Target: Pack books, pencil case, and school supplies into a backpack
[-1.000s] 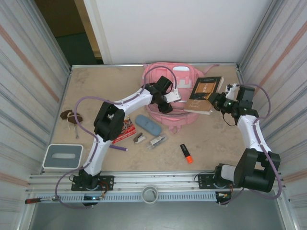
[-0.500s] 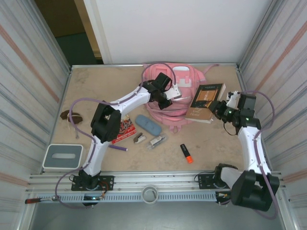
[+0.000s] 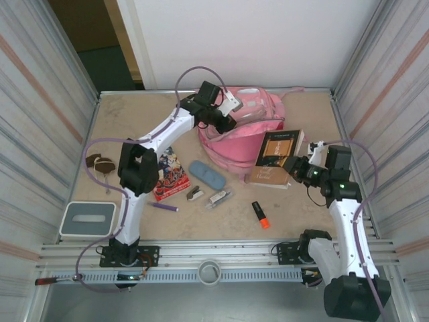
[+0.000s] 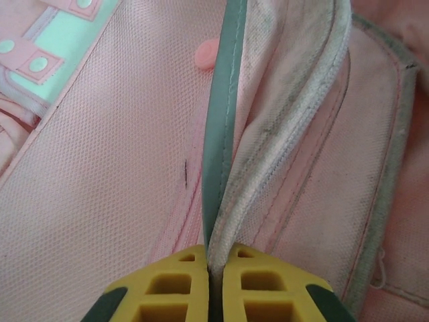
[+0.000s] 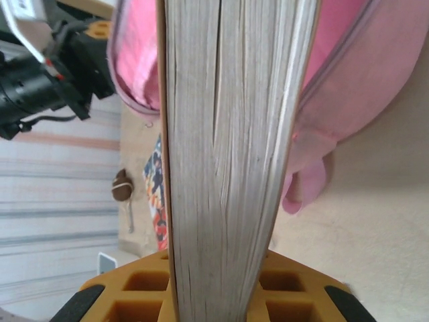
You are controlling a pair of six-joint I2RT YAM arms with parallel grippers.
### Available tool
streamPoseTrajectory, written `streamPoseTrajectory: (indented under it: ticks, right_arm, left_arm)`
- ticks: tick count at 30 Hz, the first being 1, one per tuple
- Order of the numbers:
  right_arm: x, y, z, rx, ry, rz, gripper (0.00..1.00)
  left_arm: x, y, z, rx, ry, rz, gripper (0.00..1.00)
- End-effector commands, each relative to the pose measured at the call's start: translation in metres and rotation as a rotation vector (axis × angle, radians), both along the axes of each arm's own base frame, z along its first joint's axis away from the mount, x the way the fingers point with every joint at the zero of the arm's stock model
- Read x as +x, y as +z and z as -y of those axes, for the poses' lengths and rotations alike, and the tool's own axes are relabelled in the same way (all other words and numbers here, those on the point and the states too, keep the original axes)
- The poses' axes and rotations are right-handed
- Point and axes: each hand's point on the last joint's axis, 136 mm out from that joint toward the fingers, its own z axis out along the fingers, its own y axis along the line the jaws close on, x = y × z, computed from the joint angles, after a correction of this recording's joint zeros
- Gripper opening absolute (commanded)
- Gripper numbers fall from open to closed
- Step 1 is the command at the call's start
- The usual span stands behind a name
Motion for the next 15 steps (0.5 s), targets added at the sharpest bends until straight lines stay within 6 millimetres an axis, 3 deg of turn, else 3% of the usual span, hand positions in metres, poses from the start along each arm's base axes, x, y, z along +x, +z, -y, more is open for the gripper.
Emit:
streamPoseTrajectory:
  ticks: [1, 5, 10, 15]
  right_arm:
    - [0.020, 0.020, -0.022, 0.106, 0.038, 0.082, 0.00]
    - [0.048, 0.019, -0.037, 0.134, 0.014, 0.110, 0.00]
    - [0.089, 0.000, -0.048, 0.159, -0.047, 0.093, 0.00]
    - [0.127, 0.000, -0.056, 0.163, -0.125, 0.167, 0.00]
  left_arm:
    - [-0.003, 0.096, 0.007, -0.248, -0.035, 0.054, 0.00]
    - [-0.006, 0.112, 0.007, -0.296, -0.067, 0.046, 0.00]
    - [-0.010, 0.114, 0.008, -0.321, -0.097, 0.028, 0.00]
    - [-0.011, 0.114, 0.011, -0.335, -0.115, 0.014, 0.00]
